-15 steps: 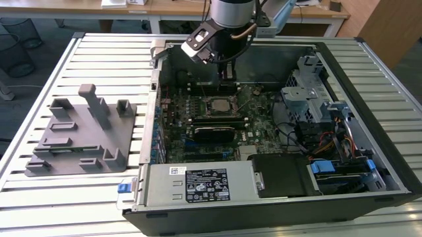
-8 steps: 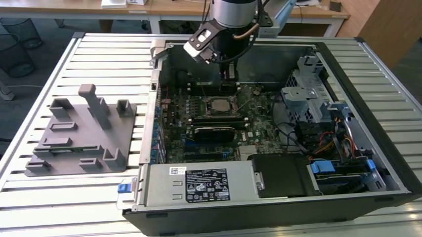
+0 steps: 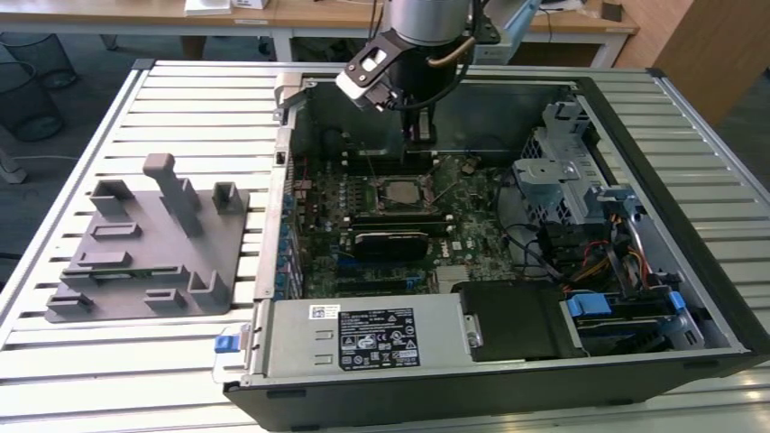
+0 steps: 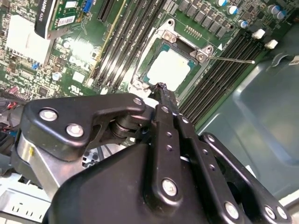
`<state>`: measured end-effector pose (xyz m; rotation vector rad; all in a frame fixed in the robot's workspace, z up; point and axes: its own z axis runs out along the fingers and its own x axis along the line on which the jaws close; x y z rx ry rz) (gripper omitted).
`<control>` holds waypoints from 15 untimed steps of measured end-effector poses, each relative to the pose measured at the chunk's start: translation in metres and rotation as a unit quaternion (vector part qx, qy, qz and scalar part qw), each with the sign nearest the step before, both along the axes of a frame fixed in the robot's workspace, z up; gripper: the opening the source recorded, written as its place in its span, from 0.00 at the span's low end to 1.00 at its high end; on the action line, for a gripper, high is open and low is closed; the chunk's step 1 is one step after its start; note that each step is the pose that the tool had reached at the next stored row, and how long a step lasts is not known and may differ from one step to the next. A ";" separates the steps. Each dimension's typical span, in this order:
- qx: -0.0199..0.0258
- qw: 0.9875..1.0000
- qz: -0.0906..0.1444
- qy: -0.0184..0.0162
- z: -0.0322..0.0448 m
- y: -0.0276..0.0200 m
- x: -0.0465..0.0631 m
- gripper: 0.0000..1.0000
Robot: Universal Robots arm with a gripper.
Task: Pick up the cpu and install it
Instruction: 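Close the cpu cover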
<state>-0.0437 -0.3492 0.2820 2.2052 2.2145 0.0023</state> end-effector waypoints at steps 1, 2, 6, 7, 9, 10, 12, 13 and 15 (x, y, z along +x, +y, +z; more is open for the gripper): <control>0.000 1.000 0.000 0.000 0.0017 0.0000 0.000 0.11; 0.000 1.000 0.000 0.000 0.0028 0.0000 0.000 0.11; 0.000 1.000 0.000 0.000 0.0032 0.0000 0.001 0.11; 0.000 1.000 0.000 0.000 0.0033 0.0000 0.003 0.11; 0.000 1.000 0.000 0.000 0.0033 0.0000 0.008 0.11; 0.000 1.000 0.000 0.000 0.0033 0.0000 0.011 0.11; 0.000 1.000 0.000 0.000 0.0033 0.0000 0.014 0.11; 0.000 1.000 0.000 0.000 0.0032 0.0000 0.016 0.11; 0.000 1.000 0.000 0.000 0.0032 0.0000 0.020 0.11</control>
